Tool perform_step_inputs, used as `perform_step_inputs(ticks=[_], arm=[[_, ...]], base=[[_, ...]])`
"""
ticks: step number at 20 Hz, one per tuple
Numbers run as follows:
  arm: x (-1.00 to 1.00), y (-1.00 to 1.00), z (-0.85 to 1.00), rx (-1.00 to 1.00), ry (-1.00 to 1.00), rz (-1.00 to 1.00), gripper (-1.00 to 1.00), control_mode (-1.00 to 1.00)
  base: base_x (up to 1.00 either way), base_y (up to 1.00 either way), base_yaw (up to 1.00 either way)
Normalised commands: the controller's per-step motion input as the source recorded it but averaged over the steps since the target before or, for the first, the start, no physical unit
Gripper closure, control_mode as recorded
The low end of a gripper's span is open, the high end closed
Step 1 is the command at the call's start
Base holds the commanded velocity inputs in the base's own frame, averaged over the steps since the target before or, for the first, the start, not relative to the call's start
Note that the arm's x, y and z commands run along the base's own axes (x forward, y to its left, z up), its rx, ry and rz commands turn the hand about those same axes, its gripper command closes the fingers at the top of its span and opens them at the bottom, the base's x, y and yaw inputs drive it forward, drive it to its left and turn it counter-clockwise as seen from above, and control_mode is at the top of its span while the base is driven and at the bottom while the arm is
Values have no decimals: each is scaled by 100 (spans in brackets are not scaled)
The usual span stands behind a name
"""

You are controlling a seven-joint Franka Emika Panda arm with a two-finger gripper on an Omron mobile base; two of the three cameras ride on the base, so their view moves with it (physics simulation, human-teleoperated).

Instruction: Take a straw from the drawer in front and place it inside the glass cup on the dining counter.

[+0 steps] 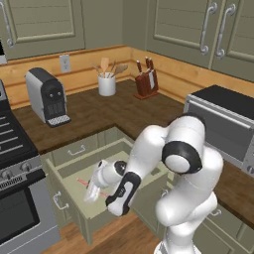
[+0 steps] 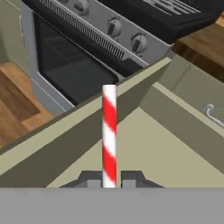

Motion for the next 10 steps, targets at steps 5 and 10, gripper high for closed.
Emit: perform_step_inputs(ticks=[5, 10], arm=[[15, 0, 100, 11, 0, -1, 100, -100], [37, 0, 100, 9, 3, -4, 100, -100]], base=[[0, 0, 0], [0, 0, 0]])
